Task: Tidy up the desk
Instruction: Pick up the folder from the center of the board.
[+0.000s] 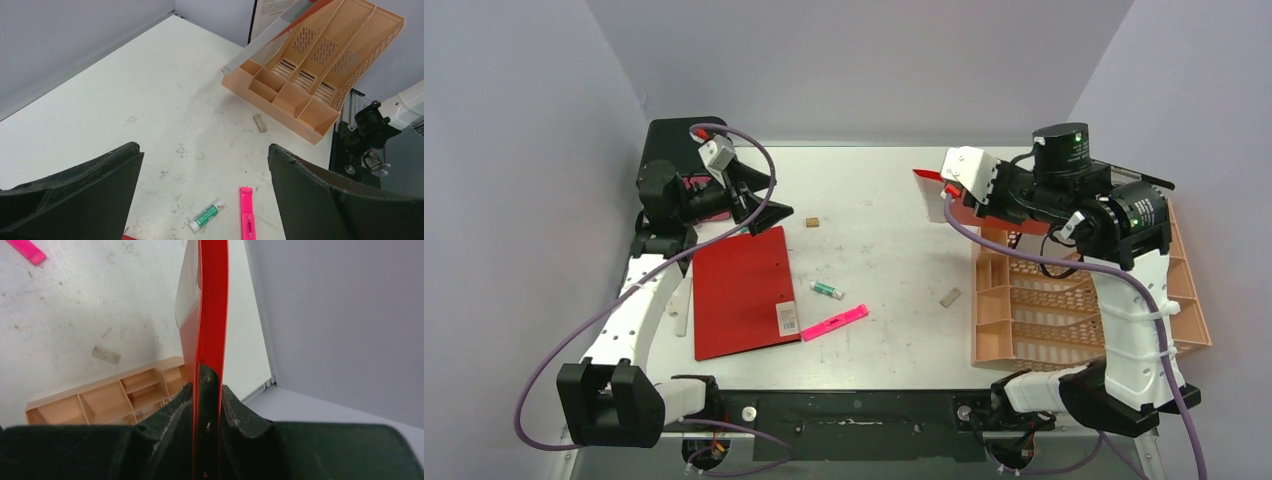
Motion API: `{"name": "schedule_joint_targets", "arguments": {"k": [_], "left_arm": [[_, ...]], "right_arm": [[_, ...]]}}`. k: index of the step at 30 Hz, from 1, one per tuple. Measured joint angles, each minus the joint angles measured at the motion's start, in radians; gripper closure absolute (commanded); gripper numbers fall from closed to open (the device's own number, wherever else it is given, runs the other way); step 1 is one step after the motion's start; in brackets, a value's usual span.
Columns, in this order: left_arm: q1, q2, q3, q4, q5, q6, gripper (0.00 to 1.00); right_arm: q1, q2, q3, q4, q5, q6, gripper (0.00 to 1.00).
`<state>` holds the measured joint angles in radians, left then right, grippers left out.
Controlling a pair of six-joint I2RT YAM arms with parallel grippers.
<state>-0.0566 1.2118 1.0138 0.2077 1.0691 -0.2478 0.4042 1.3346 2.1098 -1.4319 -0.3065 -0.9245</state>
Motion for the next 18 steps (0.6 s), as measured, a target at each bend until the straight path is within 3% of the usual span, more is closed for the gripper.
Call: {"name": "schedule_joint_targets", "arguments": {"k": [13,18], "left_arm": [[-0.012,0.003,0.004,-0.145,-0.053,0.124,0.04],[-0.156,0.105,0.114,-0.258,-0.155,0.262,0.04]], "right_arm": [[-0.064,-0.231,-0.193,-0.023,0.161,-0.018,0.95],[-0.086,-0.289,-0.231,-0.031,0.142,-0.017,0.95]]}}
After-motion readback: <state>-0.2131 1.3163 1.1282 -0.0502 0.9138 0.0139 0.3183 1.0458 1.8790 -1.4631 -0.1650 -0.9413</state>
